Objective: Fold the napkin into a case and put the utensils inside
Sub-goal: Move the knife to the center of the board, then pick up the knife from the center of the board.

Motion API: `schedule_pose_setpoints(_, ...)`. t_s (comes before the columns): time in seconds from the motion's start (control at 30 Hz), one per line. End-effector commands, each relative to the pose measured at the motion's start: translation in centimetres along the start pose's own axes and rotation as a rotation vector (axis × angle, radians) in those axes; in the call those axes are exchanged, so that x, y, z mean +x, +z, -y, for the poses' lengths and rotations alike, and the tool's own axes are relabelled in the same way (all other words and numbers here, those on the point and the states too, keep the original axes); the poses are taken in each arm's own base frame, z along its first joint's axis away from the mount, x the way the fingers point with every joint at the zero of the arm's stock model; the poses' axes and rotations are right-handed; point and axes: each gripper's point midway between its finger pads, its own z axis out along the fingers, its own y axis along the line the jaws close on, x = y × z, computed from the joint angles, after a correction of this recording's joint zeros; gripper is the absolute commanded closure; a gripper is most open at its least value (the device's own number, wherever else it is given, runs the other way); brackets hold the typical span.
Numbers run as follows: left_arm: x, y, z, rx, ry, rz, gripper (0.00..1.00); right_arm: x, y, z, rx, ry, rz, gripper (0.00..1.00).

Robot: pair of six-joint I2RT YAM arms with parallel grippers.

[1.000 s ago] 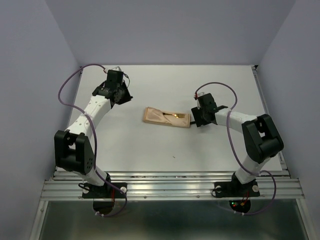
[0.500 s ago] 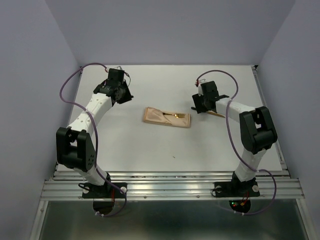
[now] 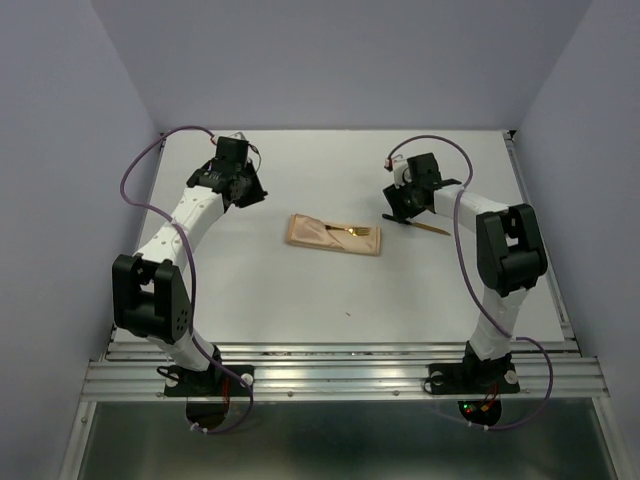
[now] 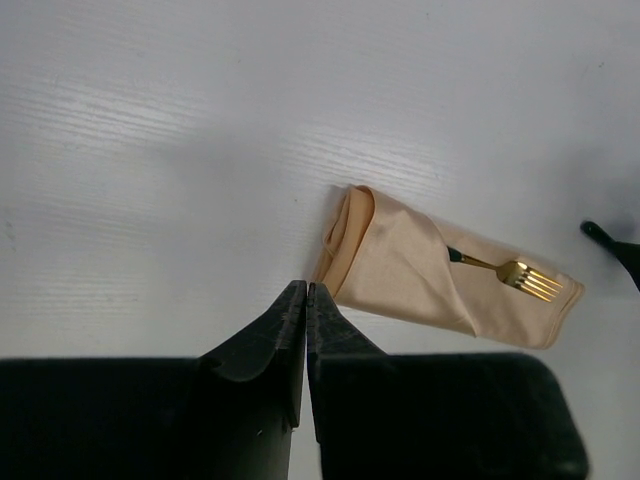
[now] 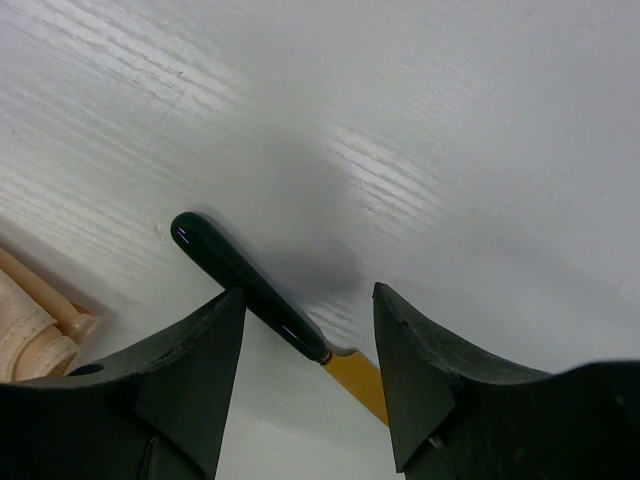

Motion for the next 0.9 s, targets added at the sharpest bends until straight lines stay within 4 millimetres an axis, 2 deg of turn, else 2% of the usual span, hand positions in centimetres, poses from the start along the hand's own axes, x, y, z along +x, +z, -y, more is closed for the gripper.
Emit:
schedule_pose_setpoints(0.0,-1.3,-1.1,0.9,0.042,0.001,0.046,0.83,-0.5,-0.4,0.3,-0.102,0.011,0.011,0.41)
schedule_pose_setpoints(0.13,-0.7,0.4,0.7,0.035,-0.005,0.022,0.73,0.2,-0.2,0.4,-0.109,0.019,-0.003,0.41)
schedule_pose_setpoints(0.33,0.1,1.8,0.9,0.043,-0.01,-0.015,0.73,1.8,0.1,0.4,-0.096,0.019,-0.055,0.45)
schedule_pose_setpoints(0.5,0.5,2.1,0.8,0.043,-0.012,-0.024,0.73,3.4,0.4,0.3,-0.091,0.019,-0.098,0.5)
schedule_pose_setpoints(0.63,0.7,2.4,1.0,0.052,-0.014,-0.033,0.73,3.5,0.4,0.0,-0.1,0.038,-0.1,0.58)
schedule_pose_setpoints(0.67,0.8,2.5,1.0,0.053,-0.015,-0.037,0.73,3.6,0.4,-0.2,-0.107,0.043,-0.102,0.63)
schedule_pose_setpoints(0.8,1.1,2.8,1.0,0.054,-0.018,-0.047,0.73,3.5,0.1,-0.5,-0.116,0.057,-0.094,0.65)
schedule_pose_setpoints(0.87,1.2,3.0,0.8,0.046,-0.026,-0.046,0.74,3.5,0.0,-0.5,-0.119,0.061,-0.094,0.7)
